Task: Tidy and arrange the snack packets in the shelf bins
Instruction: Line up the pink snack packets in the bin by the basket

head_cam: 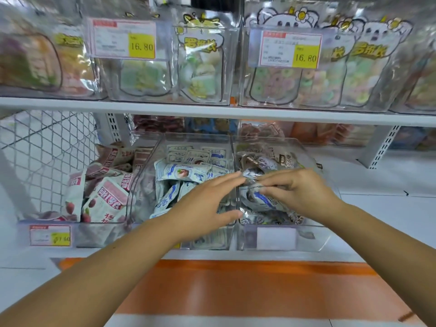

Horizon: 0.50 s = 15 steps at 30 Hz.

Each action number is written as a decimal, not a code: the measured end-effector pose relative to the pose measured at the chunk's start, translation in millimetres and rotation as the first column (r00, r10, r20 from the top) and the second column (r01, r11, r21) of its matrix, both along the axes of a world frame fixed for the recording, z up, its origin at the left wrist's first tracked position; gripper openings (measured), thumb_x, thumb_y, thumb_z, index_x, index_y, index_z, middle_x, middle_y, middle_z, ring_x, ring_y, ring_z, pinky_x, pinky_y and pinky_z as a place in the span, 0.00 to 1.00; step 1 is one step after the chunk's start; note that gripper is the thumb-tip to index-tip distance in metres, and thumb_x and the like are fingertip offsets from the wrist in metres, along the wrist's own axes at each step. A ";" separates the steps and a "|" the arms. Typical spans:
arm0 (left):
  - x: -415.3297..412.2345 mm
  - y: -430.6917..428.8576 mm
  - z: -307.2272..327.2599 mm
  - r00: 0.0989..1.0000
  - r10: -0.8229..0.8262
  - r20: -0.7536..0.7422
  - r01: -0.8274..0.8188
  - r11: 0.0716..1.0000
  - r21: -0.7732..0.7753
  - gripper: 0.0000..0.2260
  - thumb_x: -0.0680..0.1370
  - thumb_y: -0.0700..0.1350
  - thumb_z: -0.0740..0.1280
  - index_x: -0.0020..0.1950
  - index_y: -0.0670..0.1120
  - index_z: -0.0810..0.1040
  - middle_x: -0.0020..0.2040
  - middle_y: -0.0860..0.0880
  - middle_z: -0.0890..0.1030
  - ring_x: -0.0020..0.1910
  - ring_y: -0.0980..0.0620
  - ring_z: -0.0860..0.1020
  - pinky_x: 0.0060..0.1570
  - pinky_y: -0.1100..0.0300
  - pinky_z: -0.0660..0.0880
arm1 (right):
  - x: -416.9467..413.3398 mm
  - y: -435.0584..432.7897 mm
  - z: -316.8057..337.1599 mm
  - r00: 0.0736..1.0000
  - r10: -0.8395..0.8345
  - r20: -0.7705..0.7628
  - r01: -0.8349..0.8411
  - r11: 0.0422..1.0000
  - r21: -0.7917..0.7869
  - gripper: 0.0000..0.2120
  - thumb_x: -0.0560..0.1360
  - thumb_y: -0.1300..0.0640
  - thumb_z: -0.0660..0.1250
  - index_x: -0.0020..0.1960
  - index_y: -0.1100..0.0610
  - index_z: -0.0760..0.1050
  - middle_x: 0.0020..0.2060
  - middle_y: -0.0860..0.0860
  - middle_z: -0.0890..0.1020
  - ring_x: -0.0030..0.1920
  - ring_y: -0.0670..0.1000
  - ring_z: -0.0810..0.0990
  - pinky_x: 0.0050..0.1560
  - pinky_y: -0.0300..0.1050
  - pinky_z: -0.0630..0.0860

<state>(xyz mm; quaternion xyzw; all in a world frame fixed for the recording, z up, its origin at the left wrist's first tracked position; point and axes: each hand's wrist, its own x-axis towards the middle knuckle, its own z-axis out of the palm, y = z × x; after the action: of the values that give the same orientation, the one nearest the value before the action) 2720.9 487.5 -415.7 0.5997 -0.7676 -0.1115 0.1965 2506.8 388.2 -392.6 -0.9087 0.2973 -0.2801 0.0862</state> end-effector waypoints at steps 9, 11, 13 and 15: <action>-13.6 7.5 11.7 0.957 0.056 -0.285 -0.060 0.998 -0.005 0.34 0.74 0.60 0.69 0.76 0.64 0.56 0.75 0.65 0.57 0.70 0.66 0.58 0.68 0.62 0.59 | -5.7 29.8 45.1 0.918 0.002 0.396 -0.167 0.909 0.381 0.14 0.73 0.63 0.71 0.39 0.43 0.83 0.35 0.44 0.85 0.35 0.40 0.79 0.38 0.33 0.75; -15.3 9.4 17.6 0.914 0.050 -0.402 -0.063 0.998 -0.019 0.33 0.72 0.58 0.72 0.74 0.64 0.61 0.72 0.65 0.65 0.66 0.68 0.64 0.65 0.65 0.63 | -2.2 34.2 52.3 0.893 0.019 0.449 -0.210 0.901 0.380 0.16 0.73 0.64 0.70 0.38 0.42 0.84 0.35 0.45 0.85 0.35 0.41 0.80 0.39 0.36 0.77; -15.7 10.8 22.8 0.837 0.023 -0.547 -0.034 0.999 -0.009 0.31 0.72 0.53 0.74 0.72 0.61 0.66 0.65 0.64 0.75 0.62 0.67 0.72 0.61 0.66 0.70 | 3.2 36.1 56.5 0.863 0.032 0.504 -0.241 0.903 0.355 0.13 0.73 0.64 0.70 0.41 0.47 0.83 0.36 0.46 0.85 0.36 0.42 0.80 0.39 0.37 0.78; -14.4 13.1 27.9 0.778 0.014 -0.629 -0.016 1.000 0.003 0.26 0.72 0.49 0.75 0.68 0.58 0.71 0.58 0.62 0.80 0.55 0.64 0.78 0.55 0.63 0.76 | 10.8 37.6 58.7 0.832 0.022 0.555 -0.261 0.898 0.355 0.08 0.74 0.65 0.70 0.43 0.52 0.83 0.36 0.46 0.85 0.36 0.42 0.80 0.39 0.37 0.78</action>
<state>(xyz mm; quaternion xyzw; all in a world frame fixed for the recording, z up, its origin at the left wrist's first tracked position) 2706.5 500.6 -387.7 0.5342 -0.6535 -0.3025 0.4429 2517.6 425.8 -333.8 -0.7735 0.2440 -0.4460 0.3785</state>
